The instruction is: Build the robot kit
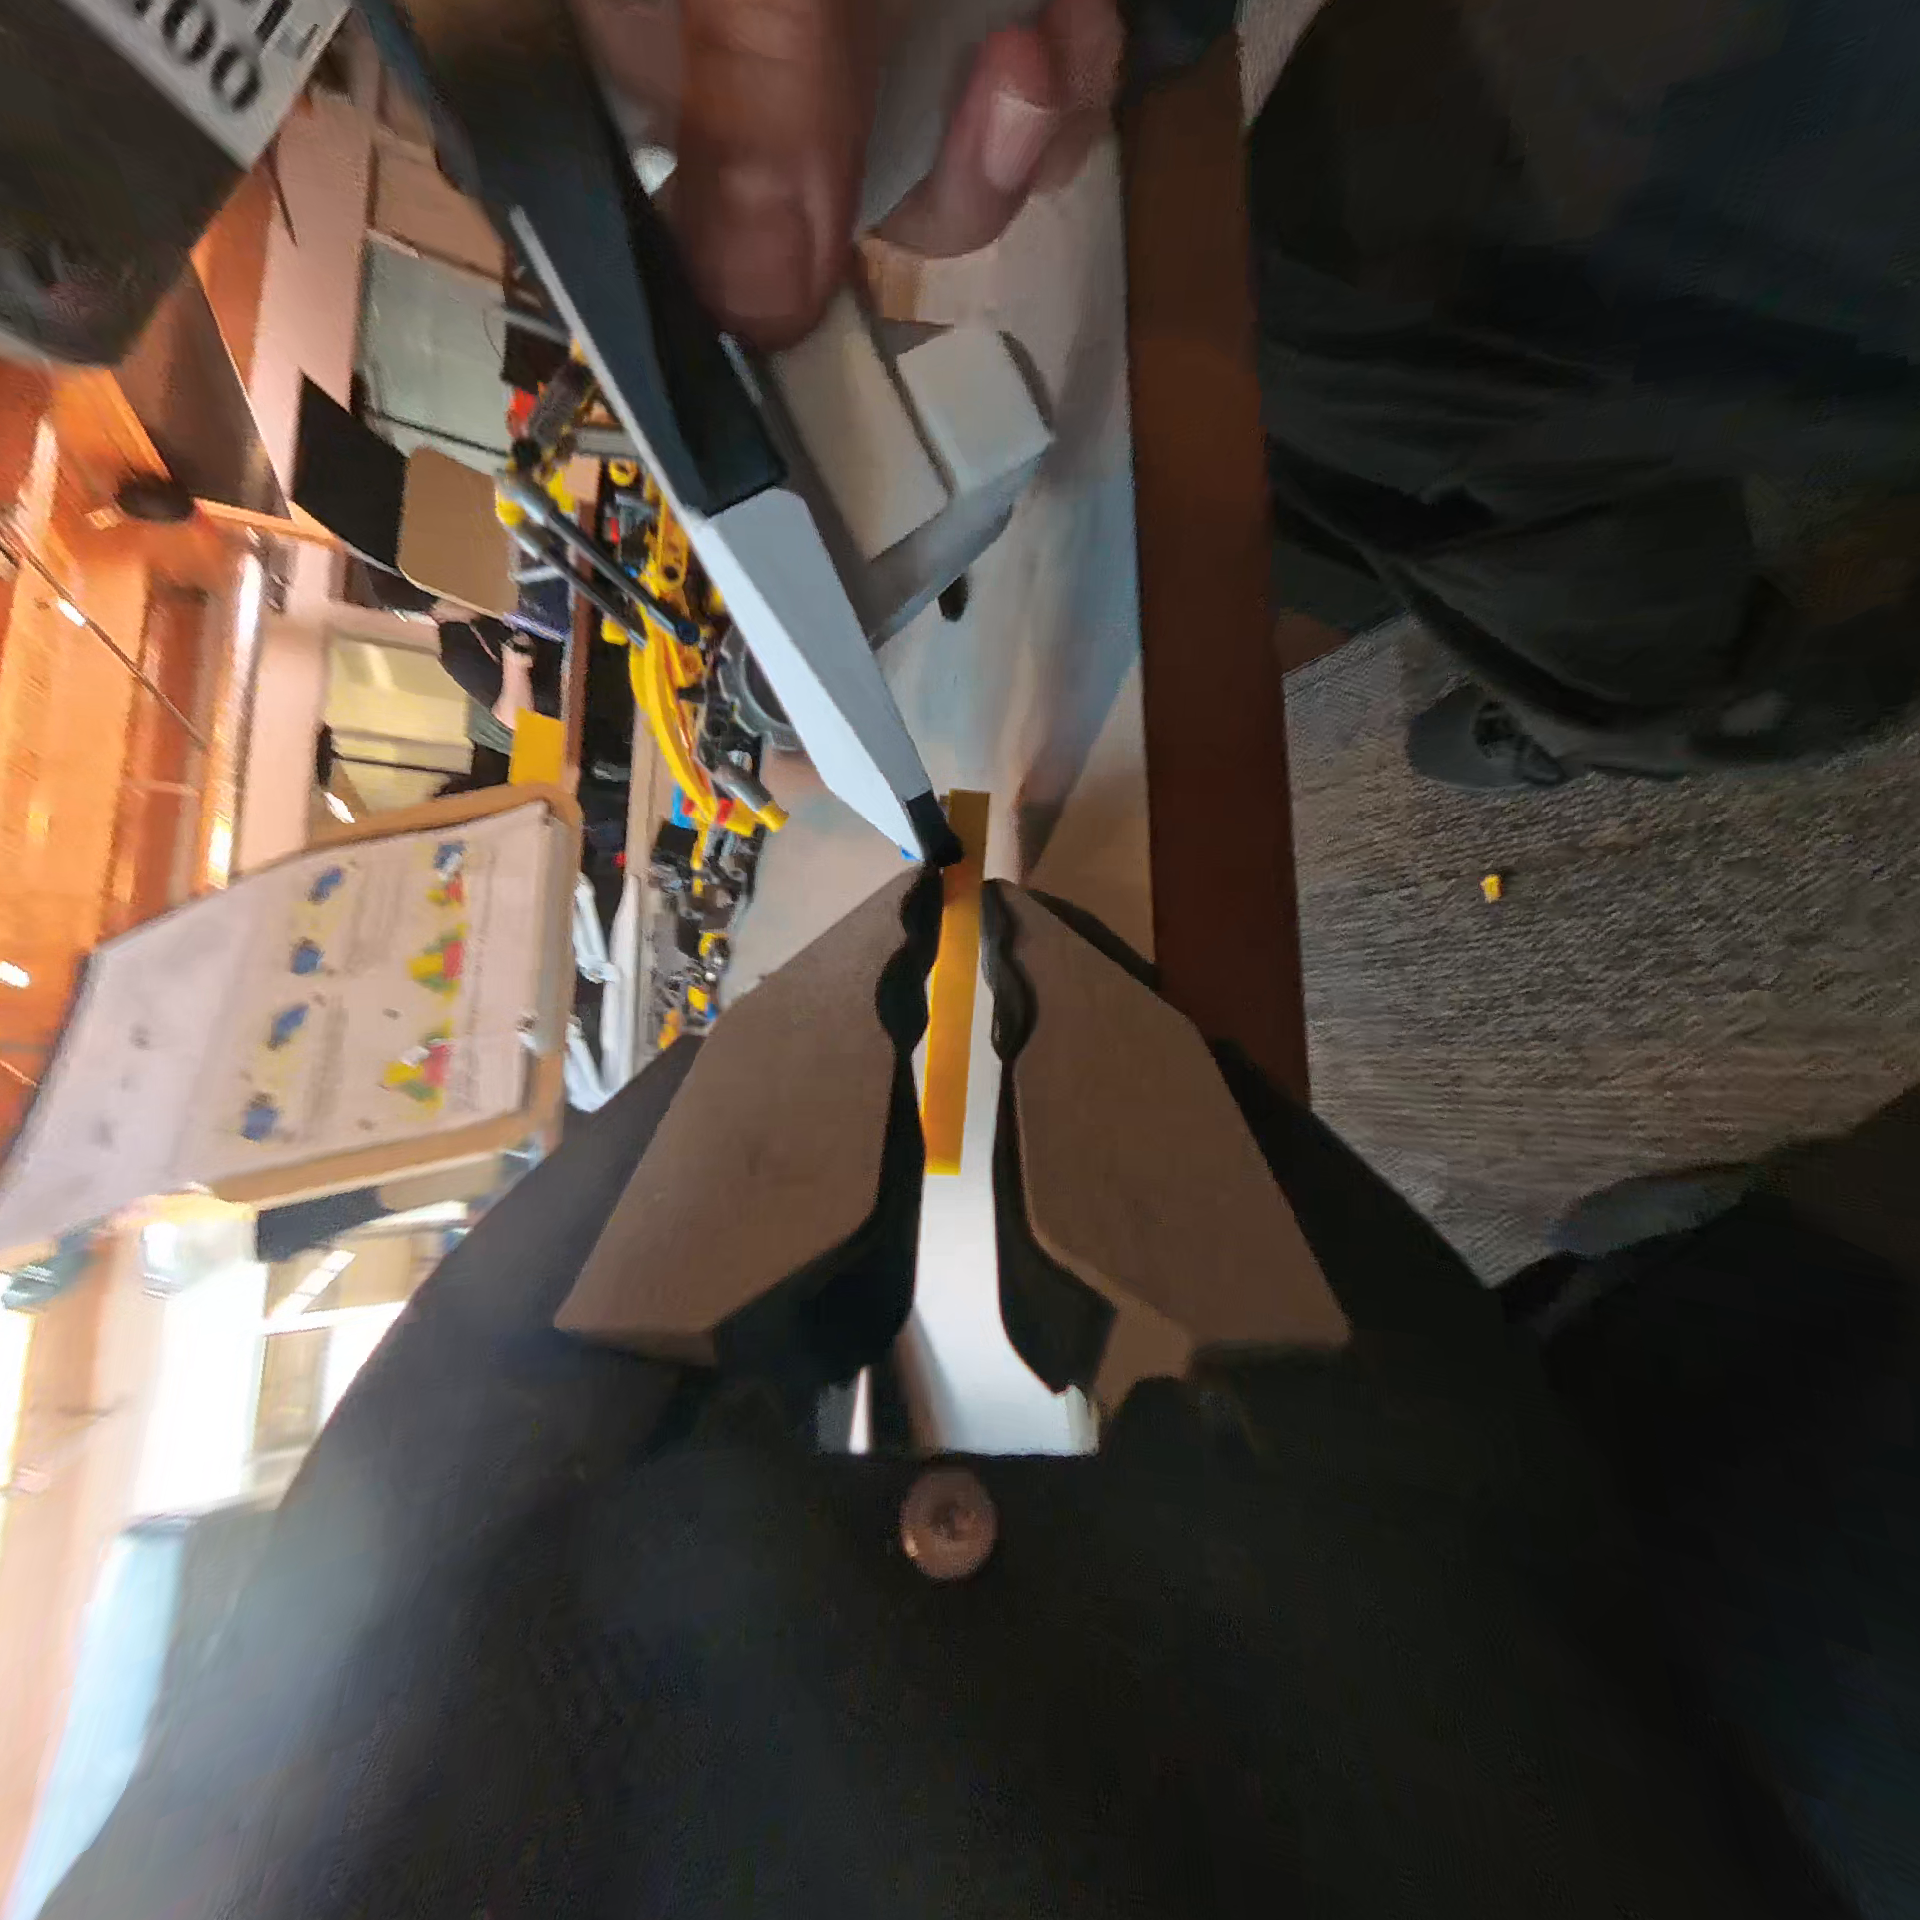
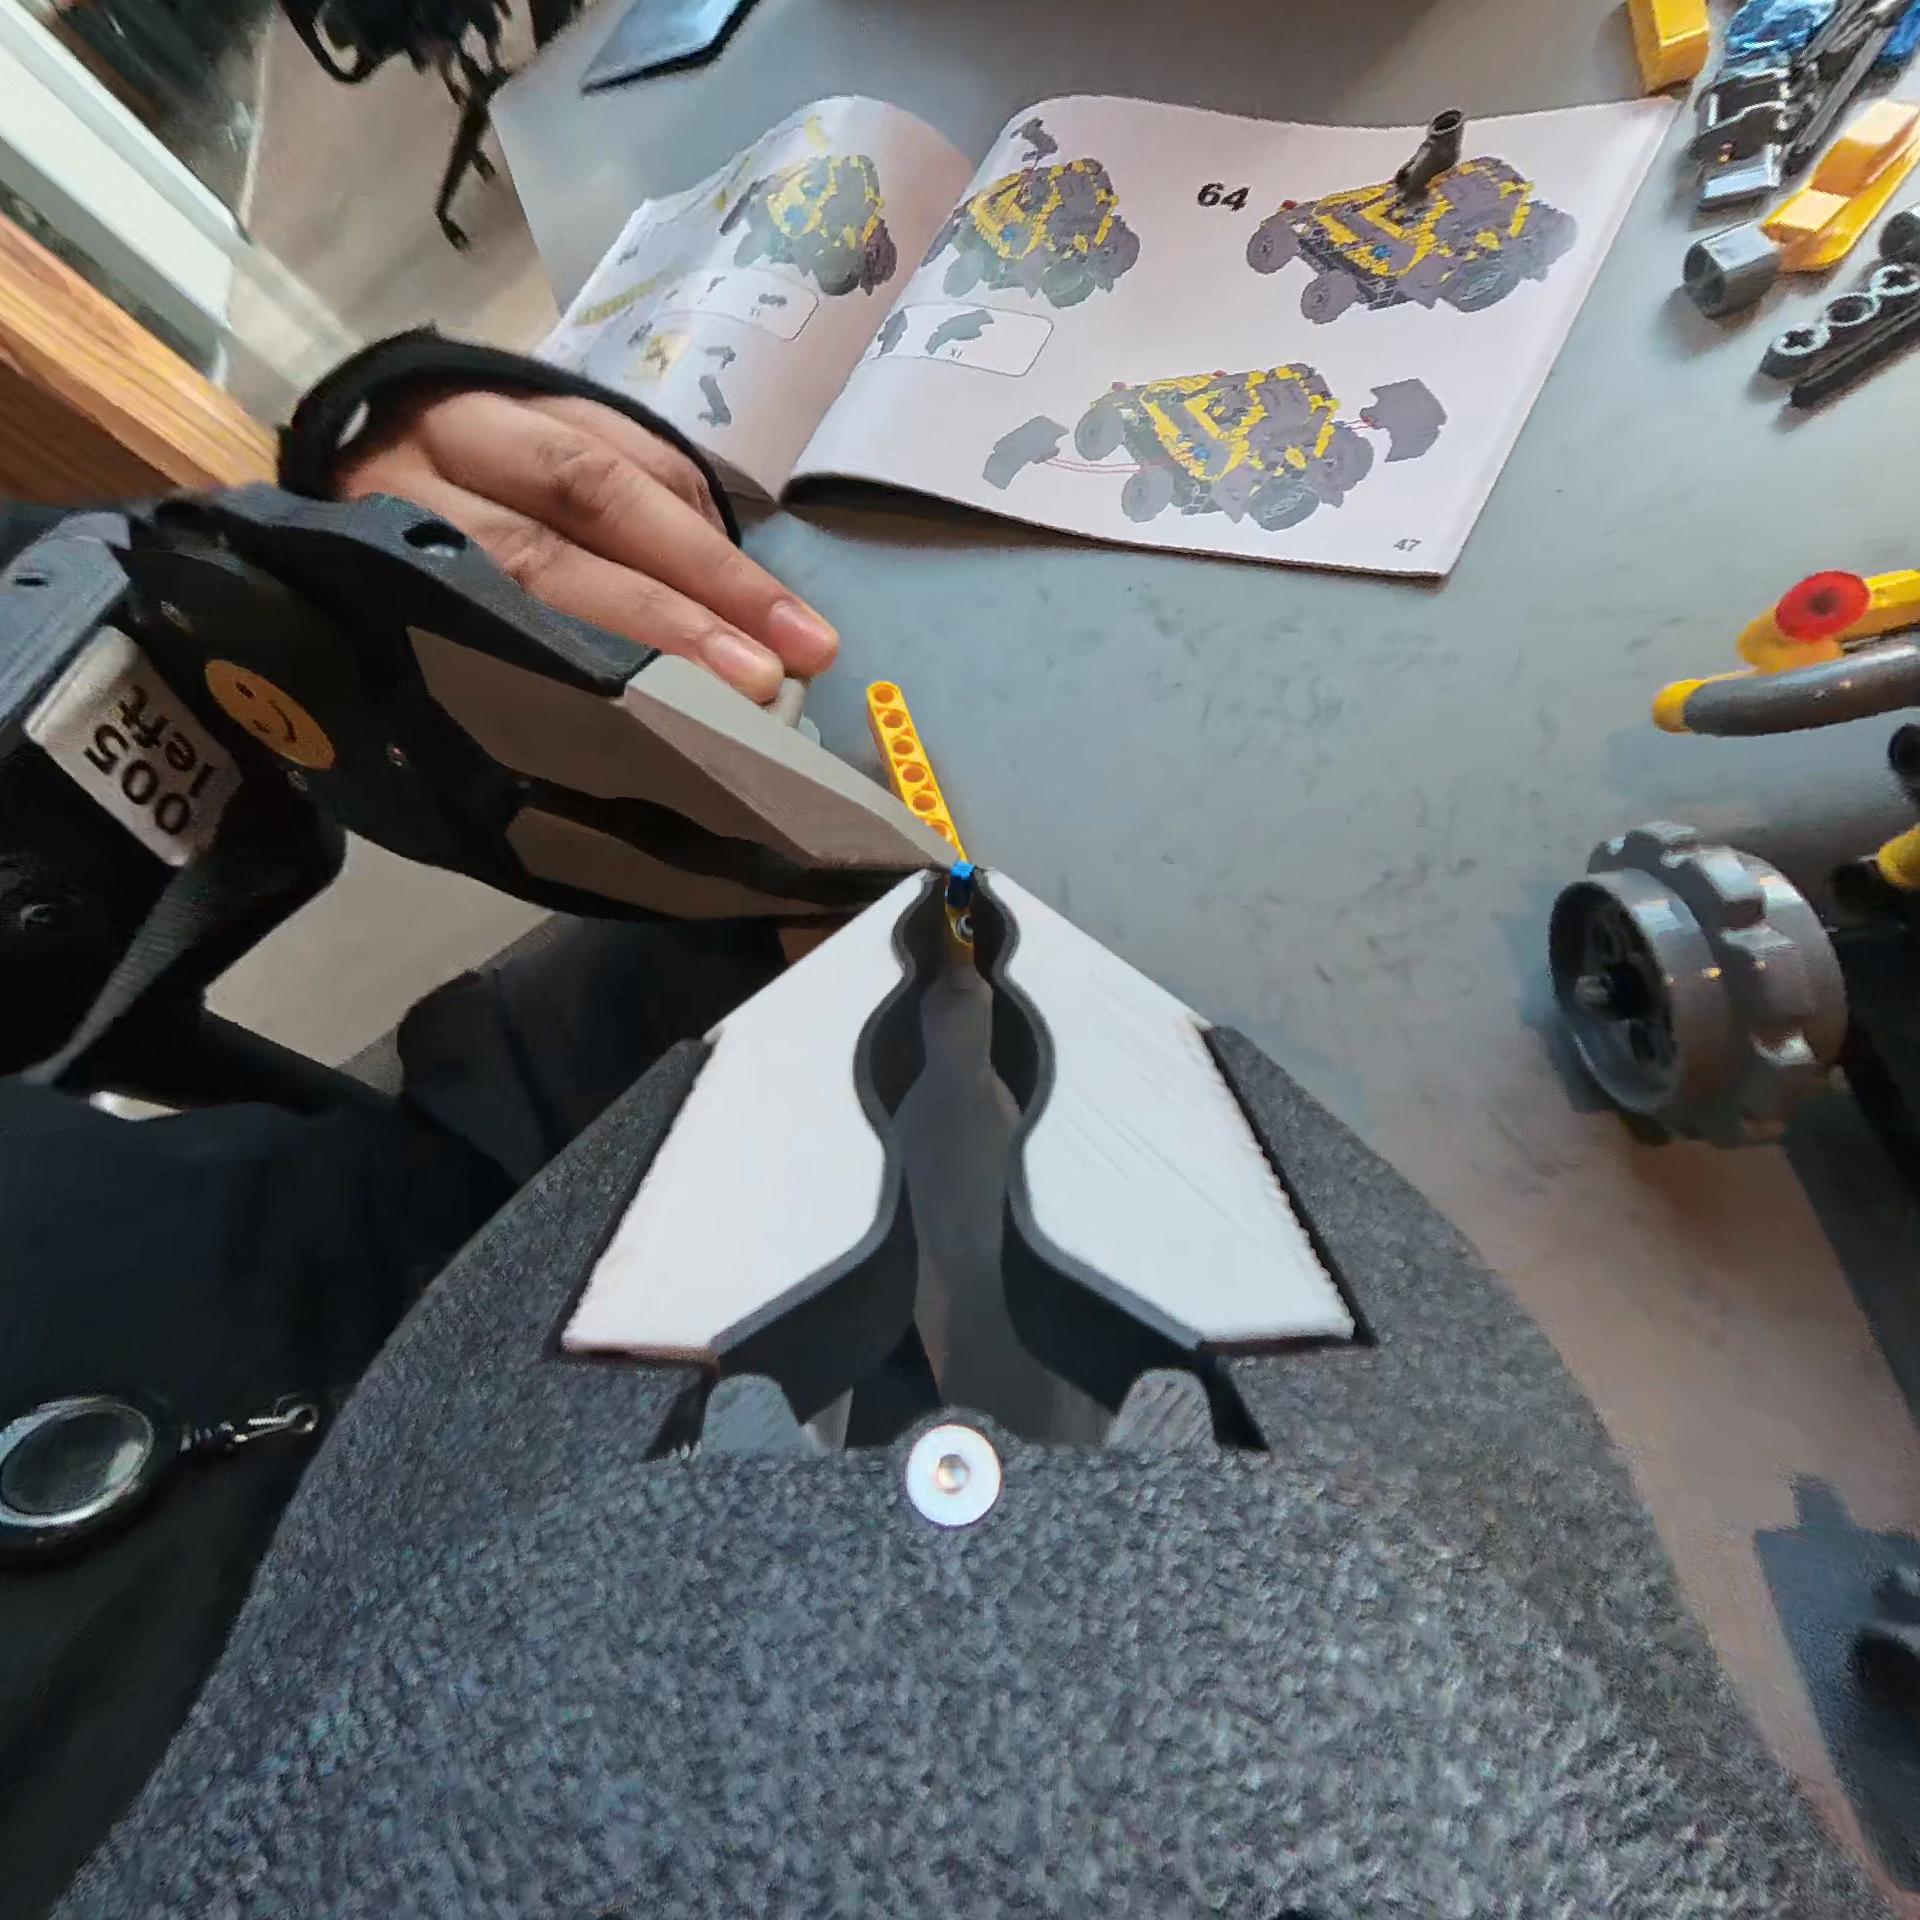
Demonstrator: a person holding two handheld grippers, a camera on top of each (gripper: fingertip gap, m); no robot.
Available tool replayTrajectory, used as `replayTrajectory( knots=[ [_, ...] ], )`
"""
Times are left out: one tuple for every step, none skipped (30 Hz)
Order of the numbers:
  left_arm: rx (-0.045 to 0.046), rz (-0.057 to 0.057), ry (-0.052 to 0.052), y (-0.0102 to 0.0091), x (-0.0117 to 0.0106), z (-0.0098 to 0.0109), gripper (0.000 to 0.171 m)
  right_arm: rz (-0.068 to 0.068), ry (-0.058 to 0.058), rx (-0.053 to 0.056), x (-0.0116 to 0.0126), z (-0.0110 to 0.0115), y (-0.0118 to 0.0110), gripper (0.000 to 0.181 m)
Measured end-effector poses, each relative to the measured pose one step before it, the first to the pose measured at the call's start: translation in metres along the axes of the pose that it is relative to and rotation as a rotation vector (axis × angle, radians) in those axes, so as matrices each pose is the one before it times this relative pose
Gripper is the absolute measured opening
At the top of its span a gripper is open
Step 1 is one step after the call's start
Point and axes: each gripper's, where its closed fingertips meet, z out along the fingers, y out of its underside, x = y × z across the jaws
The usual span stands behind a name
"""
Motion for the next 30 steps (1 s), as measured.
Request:
replayTrajectory(
  knots=[
    [0.00133,-0.0488,0.0078,0.00136,-0.00053,-0.00006,0.004,0.0258,-0.0099,0.0121,-0.00003,-0.00002,-0.00132,0.003],
    [-0.00113,-0.0264,0.0019,0.00092,-0.00123,-0.00027,0.004,0.022,-0.0076,0.007,-0.00016,-0.00048,-0.00144,0.003],
    [-0.00227,-0.014,-0.0001,0.00045,-0.00098,-0.00013,0.004,0.0186,-0.0048,0.0142,-0.00014,-0.00089,-0.00235,0.003],
    [-0.00189,-0.0083,-0.008,0.0001,-0.00146,-0.00002,0.004,0.0025,0.0,0.0065,-0.00006,-0.00109,-0.00145,0.003],
    [-0.00281,-0.0014,-0.0152,0.00022,-0.00199,0.00017,0.004,-0.0077,0.0048,0.003,-0.00009,-0.00098,-0.00089,0.003],
    [-0.00436,0.0,-0.0143,-0.00011,-0.00158,0.00029,0.004,-0.0055,0.0028,0.004,-0.0003,-0.00131,-0.00064,0.003],
    [-0.00643,-0.0013,-0.0132,-0.00048,-0.00121,0.00026,0.005,-0.0027,-0.0061,0.0065,-0.00106,-0.00192,-0.00063,0.003],
    [-0.00964,-0.003,-0.0159,-0.00031,-0.00149,0.00012,0.005,0.004,-0.0105,0.0096,-0.00127,-0.0021,-0.00032,0.003],
    [-0.01962,-0.0045,-0.0172,0.00143,-0.00179,0.00054,0.006,0.0067,-0.0102,0.0106,-0.00058,-0.002,0.00003,0.003],
    [-0.0271,-0.0034,-0.009,0.003,-0.00076,0.00107,0.01,0.0063,-0.005,0.008,0.00053,-0.00138,0.00096,0.003],
    [-0.0187,0.0018,-0.003,0.00226,0.00009,0.00107,0.012,0.0065,-0.0067,0.0038,0.00026,-0.00053,0.00152,0.003],
    [-0.00021,0.008,0.0006,-0.0002,0.0007,0.00044,0.011,0.0041,-0.009,0.0031,-0.00104,-0.00011,0.00073,0.003],
    [0.00748,0.0109,0.0019,-0.00176,0.00114,0.00029,0.009,-0.0098,0.0056,0.0059,-0.00027,-0.00059,-0.00089,0.003],
    [0.00392,0.0119,0.0006,-0.00169,0.00093,0.00065,0.005,-0.0127,0.0128,0.0036,0.00041,-0.00046,-0.00071,0.003],
    [-0.00115,0.0124,0.0023,-0.00122,0.00079,0.00081,0.005,-0.0107,0.0168,0.0036,0.00114,-0.00007,-0.00024,0.003],
    [-0.00852,0.0105,-0.0009,-0.00008,-0.00013,0.00078,0.005,-0.0103,0.0152,0.0095,0.00113,-0.00009,-0.0005,0.003],
    [-0.00976,0.0073,-0.0015,0.00064,-0.00069,0.00078,0.005,-0.005,0.0117,0.0133,0.0007,-0.00058,-0.00114,0.003],
    [-0.0081,-0.0018,-0.0042,0.00081,-0.00139,0.00042,0.005,-0.0021,0.0116,0.0177,0.00115,-0.00186,-0.00216,0.002],
    [-0.00669,-0.0166,0.0008,0.00056,-0.00081,0.00037,0.005,-0.0033,0.0155,0.0362,0.00263,-0.00465,-0.00504,0.001],
    [-0.0143,-0.0231,0.0124,0.00182,0.00108,0.00068,0.005,-0.0077,0.0024,0.0424,0.00152,-0.00672,-0.00672,0.005],
    [-0.01902,-0.0197,0.0067,0.00312,0.00081,0.00083,0.005,-0.0005,-0.0102,0.0367,-0.00054,-0.00602,-0.00683,0.008],
    [-0.00832,-0.0084,-0.0065,0.00214,-0.00042,0.00013,0.005,-0.0046,-0.0117,0.009,-0.0017,-0.0033,-0.00322,0.009],
    [0.00271,0.0018,-0.0059,0.00011,-0.00018,-0.00078,0.005,-0.0104,0.0054,-0.0163,-0.00041,0.00003,0.00073,0.012],
    [0.00584,0.0025,-0.0057,-0.00116,-0.00011,-0.0011,0.005,-0.0161,0.0047,-0.0275,-0.00157,0.00243,0.00282,0.016],
    [0.006,0.0003,-0.012,-0.0016,-0.00114,-0.00081,0.004,-0.0105,-0.0006,-0.0232,-0.00267,0.00355,0.00251,0.021],
    [0.00521,0.0033,-0.0154,-0.00167,-0.0016,-0.00046,0.005,-0.0029,-0.0082,-0.0157,-0.00334,0.00372,0.0019,0.022],
    [0.00408,0.0096,-0.017,-0.0013,-0.00166,0.00001,0.005,-0.0003,-0.0005,-0.0127,-0.00137,0.0033,0.00173,0.02],
    [0.0033,0.0117,-0.0163,-0.00111,-0.00153,0.00023,0.005,-0.0052,0.0192,-0.0113,0.00222,0.00266,0.00195,0.013],
    [0.00316,0.0074,-0.0125,-0.00096,-0.00095,0.00014,0.005,-0.0121,0.0141,-0.0087,0.00167,0.00213,0.00188,0.005],
    [0.00364,0.0031,-0.0045,-0.00103,0.00007,0.0,0.005,-0.0032,-0.0032,-0.0106,-0.00036,0.00177,0.00182,0.004]
  ],
)
